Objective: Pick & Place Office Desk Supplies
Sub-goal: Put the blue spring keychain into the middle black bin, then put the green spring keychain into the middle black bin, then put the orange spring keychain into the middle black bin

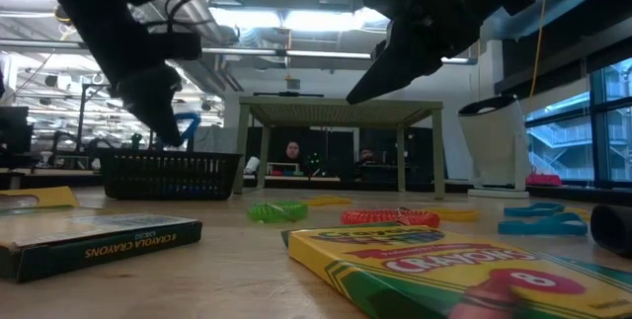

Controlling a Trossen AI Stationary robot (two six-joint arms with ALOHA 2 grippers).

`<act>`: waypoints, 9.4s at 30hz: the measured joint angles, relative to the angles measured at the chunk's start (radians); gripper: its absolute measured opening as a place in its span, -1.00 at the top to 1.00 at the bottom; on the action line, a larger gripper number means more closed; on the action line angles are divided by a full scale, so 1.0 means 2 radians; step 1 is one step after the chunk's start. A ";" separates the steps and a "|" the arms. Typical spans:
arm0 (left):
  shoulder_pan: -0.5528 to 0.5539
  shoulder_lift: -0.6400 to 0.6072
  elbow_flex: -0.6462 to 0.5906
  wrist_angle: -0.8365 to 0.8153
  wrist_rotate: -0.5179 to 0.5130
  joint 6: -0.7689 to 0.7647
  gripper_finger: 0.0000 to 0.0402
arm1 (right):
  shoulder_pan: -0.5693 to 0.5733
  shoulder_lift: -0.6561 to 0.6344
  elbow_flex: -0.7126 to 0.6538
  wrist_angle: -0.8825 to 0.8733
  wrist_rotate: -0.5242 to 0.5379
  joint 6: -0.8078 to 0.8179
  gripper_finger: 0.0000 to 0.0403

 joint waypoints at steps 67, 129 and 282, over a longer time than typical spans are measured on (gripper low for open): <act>-0.058 0.116 0.054 0.311 0.107 0.181 0.04 | 0.067 0.048 0.000 0.030 -0.043 0.123 0.05; -0.028 0.268 0.060 0.415 0.190 0.251 0.80 | 0.071 0.044 0.000 0.022 0.013 0.080 0.05; 0.038 -0.050 0.032 0.100 0.019 0.106 0.49 | 0.071 0.044 0.000 -0.065 -0.058 0.181 0.05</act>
